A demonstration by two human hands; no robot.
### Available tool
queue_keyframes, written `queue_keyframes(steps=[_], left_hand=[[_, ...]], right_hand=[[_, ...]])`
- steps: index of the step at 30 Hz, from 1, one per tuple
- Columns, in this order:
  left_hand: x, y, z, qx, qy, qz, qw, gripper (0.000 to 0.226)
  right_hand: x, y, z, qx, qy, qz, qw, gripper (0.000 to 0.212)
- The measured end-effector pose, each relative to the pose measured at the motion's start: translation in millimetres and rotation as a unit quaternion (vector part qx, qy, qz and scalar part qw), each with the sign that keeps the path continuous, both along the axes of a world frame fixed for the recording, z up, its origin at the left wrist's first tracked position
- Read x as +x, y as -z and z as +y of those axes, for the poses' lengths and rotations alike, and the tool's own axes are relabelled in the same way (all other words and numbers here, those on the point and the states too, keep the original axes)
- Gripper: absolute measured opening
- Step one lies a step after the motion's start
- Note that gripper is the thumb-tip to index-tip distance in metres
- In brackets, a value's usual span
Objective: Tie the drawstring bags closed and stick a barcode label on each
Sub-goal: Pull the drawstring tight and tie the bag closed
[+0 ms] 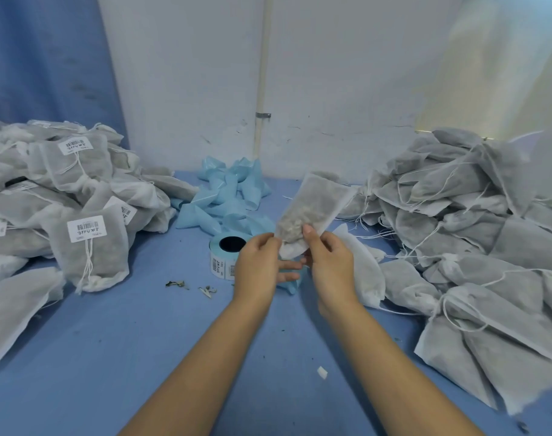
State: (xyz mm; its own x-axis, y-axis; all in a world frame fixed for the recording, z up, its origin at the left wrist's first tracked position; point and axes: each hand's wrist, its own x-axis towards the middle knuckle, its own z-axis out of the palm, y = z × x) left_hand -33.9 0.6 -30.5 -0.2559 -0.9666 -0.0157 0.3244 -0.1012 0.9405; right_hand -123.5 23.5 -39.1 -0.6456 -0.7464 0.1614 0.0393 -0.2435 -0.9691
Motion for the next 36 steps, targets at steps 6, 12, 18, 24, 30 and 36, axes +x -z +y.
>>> queue_keyframes(steps=[6, 12, 18, 24, 30, 36], left_hand=[[-1.4, 3.1, -1.2, 0.025, 0.027, -0.012, 0.999, 0.024], [3.4, 1.4, -5.6, 0.053, 0.059, 0.048, 0.996, 0.010], [3.9, 2.8, -3.5, 0.052, 0.055, 0.049, 0.996, 0.010], [0.6, 3.8, 0.7, 0.014, 0.075, -0.011, 0.997, 0.024], [-4.9, 4.1, 3.5, 0.019, 0.092, -0.023, 0.995, 0.029], [-6.4, 4.7, 2.4, 0.060, 0.131, 0.006, 0.989, 0.032]], right_hand=[[-9.8, -4.3, 1.2, 0.001, -0.057, -0.173, 0.983, 0.020], [-14.2, -10.5, 3.8, 0.003, -0.140, -0.259, 0.956, 0.012], [-9.0, -5.4, 4.5, 0.103, -0.084, -0.041, 0.990, 0.018], [-1.8, -14.8, 13.0, 0.097, -0.112, -0.001, 0.989, 0.017], [-2.0, -17.5, 11.1, 0.109, -0.088, -0.079, 0.987, 0.009], [-10.7, -16.4, 3.5, 0.179, -0.096, -0.179, 0.963, 0.010]])
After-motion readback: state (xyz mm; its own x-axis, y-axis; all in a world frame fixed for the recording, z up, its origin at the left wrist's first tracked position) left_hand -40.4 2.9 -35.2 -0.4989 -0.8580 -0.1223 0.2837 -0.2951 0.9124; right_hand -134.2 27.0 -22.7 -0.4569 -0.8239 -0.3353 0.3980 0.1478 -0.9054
